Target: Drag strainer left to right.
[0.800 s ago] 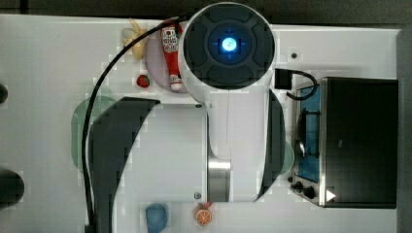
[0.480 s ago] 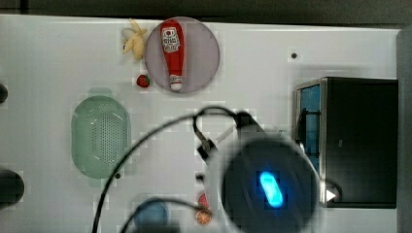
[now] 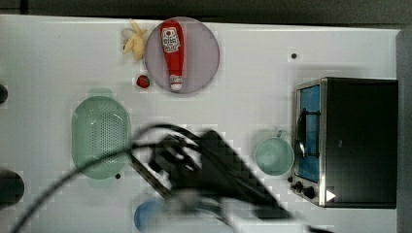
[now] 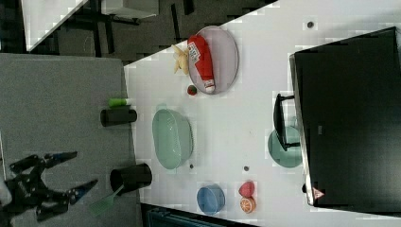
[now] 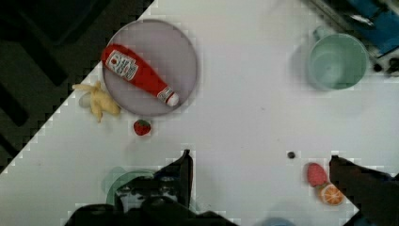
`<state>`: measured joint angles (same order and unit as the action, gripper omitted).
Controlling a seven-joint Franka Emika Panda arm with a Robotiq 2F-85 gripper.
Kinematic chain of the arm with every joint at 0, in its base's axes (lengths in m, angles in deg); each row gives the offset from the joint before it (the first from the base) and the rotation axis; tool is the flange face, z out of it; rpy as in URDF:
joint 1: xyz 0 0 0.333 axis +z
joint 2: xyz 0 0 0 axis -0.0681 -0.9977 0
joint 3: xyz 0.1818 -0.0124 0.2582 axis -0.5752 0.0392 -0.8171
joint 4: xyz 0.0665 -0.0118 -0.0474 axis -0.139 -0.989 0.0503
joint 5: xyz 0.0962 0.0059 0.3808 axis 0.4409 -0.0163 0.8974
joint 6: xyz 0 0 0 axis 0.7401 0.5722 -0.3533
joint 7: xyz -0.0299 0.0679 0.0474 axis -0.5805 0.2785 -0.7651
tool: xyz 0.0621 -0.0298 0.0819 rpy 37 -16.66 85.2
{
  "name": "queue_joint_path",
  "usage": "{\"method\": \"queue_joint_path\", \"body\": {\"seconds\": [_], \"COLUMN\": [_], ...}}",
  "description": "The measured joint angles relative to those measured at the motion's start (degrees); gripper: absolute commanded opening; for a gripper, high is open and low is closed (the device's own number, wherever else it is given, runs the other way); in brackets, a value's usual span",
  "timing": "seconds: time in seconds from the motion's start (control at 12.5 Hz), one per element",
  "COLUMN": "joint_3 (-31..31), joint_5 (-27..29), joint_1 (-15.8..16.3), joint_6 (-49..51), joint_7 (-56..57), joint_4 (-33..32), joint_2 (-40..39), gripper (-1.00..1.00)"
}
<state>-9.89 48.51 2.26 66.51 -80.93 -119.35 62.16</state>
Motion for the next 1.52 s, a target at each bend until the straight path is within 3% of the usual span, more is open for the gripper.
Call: {"method": "queue_joint_path", "body": {"seconds": [0.48,0.64,1.04,1.28,1.52], "joint_3": [-21.15,-25.0,-29.67,-29.17,-28.16], "joint_5": [1.09,0.99,-0.41,-1.43,0.03], "joint_1": [1.75,3.4,4.87,4.86,4.1], "joint_6": [-8.41,-13.85,-31.78,-48.65,-58.0], "joint_7": [-24.87,-34.16,-52.71,-57.63,-59.26], "joint_4": [-4.08,-7.78,-12.59,-15.39,-17.63], "joint_2": [-23.51,-29.38,-39.11,-44.44,-51.45], "gripper": [1.0,1.0,1.0,1.0,1.0]}}
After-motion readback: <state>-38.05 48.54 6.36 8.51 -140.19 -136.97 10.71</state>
